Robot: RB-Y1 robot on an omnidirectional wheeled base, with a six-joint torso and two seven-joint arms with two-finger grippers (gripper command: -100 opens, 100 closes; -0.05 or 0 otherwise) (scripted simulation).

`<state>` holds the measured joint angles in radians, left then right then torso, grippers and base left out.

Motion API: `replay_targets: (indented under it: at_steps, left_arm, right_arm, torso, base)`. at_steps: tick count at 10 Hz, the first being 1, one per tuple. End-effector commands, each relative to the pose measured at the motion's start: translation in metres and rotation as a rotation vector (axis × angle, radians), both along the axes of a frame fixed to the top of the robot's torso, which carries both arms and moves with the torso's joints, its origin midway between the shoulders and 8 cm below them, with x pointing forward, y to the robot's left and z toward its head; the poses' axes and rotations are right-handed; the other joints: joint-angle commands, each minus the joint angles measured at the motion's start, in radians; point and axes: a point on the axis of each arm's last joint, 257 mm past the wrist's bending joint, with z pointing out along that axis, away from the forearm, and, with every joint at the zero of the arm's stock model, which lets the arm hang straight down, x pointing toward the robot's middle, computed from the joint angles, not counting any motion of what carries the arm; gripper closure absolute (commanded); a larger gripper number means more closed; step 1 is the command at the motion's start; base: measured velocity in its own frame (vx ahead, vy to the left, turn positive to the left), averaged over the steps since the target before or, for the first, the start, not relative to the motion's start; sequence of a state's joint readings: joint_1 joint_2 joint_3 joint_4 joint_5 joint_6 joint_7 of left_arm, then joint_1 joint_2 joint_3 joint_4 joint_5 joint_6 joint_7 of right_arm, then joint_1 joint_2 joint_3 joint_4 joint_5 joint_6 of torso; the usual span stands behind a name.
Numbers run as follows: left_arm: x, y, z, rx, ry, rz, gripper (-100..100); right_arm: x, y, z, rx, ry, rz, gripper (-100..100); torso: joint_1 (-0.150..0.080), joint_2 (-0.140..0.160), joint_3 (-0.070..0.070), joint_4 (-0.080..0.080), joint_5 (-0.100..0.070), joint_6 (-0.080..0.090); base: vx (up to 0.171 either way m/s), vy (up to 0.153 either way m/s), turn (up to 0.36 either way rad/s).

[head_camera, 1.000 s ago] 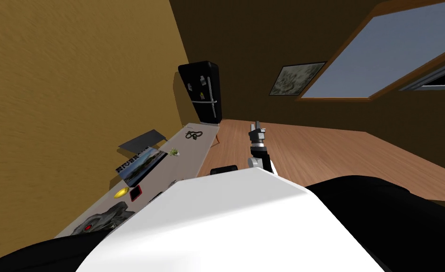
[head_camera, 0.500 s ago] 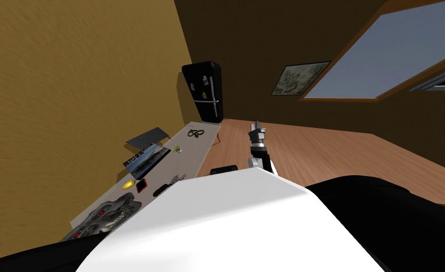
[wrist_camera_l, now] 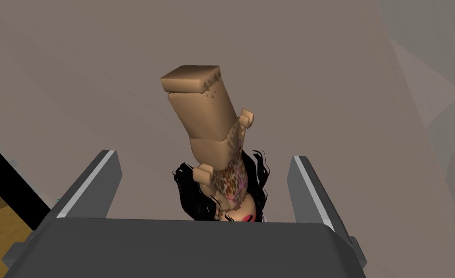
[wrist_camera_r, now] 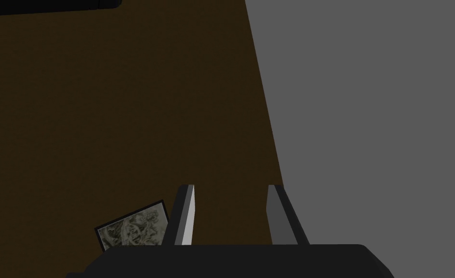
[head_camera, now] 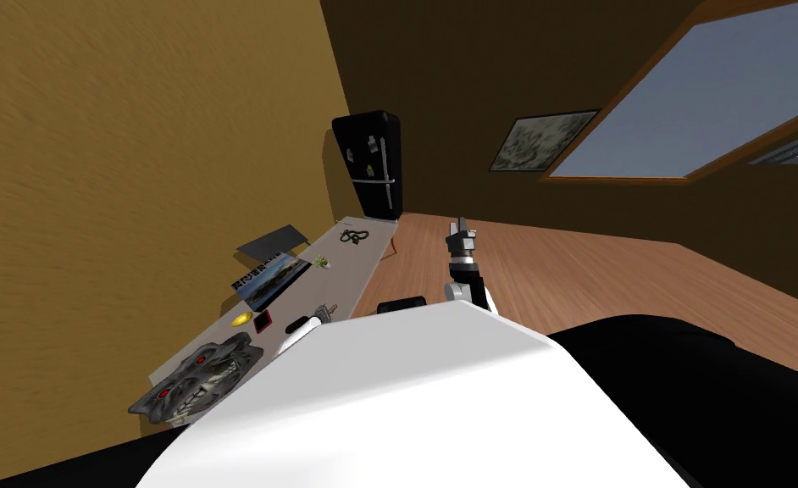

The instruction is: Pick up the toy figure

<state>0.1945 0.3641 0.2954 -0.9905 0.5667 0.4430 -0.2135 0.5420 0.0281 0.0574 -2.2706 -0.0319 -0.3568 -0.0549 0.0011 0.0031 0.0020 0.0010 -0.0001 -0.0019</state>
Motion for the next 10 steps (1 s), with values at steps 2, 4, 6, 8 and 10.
replay_targets:
  at_steps: [2, 4, 6, 8, 10]
  left_arm:
    - [0.026, -0.016, 0.0, -0.019, -0.004, -0.02, -100]
    - [0.042, -0.031, -0.004, -0.044, 0.006, -0.037, -100]
    - [0.039, -0.031, -0.002, -0.043, 0.007, -0.036, -100]
    - [0.04, -0.031, -0.002, -0.043, 0.007, -0.037, 100]
    - [0.044, -0.029, 0.001, -0.04, -0.002, -0.038, 100]
  right_arm:
    - [0.0, 0.0, 0.0, 0.0, 0.0, 0.0, 0]
    - [0.0, 0.0, 0.0, 0.0, 0.0, 0.0, 0]
    - [0.0, 0.0, 0.0, 0.0, 0.0, 0.0, 0]
    - [0.0, 0.0, 0.0, 0.0, 0.0, 0.0, 0]
    - [0.0, 0.0, 0.0, 0.0, 0.0, 0.0, 0]
  torso:
    - [0.0, 0.001, 0.0, 0.0, 0.0, 0.0]
    - [0.0, 0.002, 0.001, 0.0, 0.0, 0.0]
    - [0.0, -0.002, -0.001, 0.0, 0.0, 0.0]
    - [-0.001, -0.003, -0.002, -0.001, 0.0, 0.0]
    - [0.002, -0.005, -0.004, -0.004, 0.004, -0.001]
  base:
    - [-0.08, 0.017, 0.05]
    - [-0.078, 0.004, 0.057]
    - [-0.009, 0.003, -0.005]
    - [0.003, 0.003, -0.005]
    - [0.0, 0.0, 0.0]
